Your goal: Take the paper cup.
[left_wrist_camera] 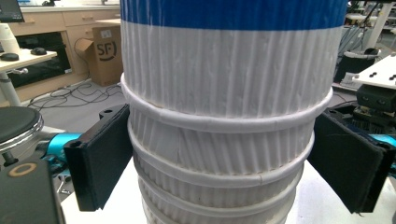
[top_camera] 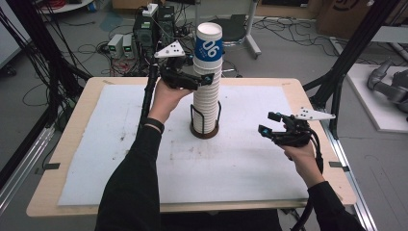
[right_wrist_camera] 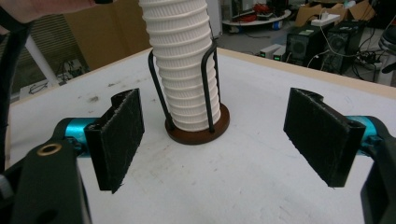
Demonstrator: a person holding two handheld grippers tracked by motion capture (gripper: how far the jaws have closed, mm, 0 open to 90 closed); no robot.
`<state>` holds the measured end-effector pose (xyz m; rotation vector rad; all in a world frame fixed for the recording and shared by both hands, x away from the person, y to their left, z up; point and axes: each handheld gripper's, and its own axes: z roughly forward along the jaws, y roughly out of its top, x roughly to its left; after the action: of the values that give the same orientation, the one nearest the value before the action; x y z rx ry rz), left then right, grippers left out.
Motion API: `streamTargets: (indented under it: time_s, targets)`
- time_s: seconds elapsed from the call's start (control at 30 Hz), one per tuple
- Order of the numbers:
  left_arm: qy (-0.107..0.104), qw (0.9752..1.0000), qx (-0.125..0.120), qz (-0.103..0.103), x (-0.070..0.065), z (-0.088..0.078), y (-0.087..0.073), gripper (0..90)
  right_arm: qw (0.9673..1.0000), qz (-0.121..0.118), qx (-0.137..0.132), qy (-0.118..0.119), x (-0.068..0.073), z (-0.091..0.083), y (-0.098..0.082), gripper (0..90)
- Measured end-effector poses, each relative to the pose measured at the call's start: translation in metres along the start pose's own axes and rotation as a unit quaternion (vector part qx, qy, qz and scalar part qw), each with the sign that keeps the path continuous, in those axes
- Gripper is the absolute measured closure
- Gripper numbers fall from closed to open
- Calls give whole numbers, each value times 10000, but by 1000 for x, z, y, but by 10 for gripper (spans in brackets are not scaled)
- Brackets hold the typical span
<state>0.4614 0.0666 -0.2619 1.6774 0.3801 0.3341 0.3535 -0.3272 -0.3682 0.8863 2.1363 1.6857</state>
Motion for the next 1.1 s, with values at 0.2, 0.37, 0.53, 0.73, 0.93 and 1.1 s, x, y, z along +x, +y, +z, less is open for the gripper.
streamTargets:
  time_s: [0.2, 0.37, 0.53, 0.73, 0.93, 1.1]
  targets:
    - [-10, 10000, -4, 6, 1, 0, 0, 113, 10000, 1, -62, 69, 4, 2, 10, 206]
    - [-9, 10000, -13, -20, 1, 0, 0, 114, 9999, -91, -97, 104, 6, 7, 29, 206]
    - [-9, 10000, 3, 2, 1, 0, 0, 114, 9994, -197, -240, 177, 8, 11, 58, 206]
    - [-11, 10000, 10, -4, 1, 0, 0, 114, 9985, -299, -353, 286, 12, 19, 88, 206]
    - [-19, 10000, 4, -13, 1, 0, 0, 114, 9968, -597, -422, 327, 21, 31, 127, 206]
    - [-16, 10000, 30, 2, 1, 0, 1, 114, 9952, -731, -504, 402, 29, 40, 152, 206]
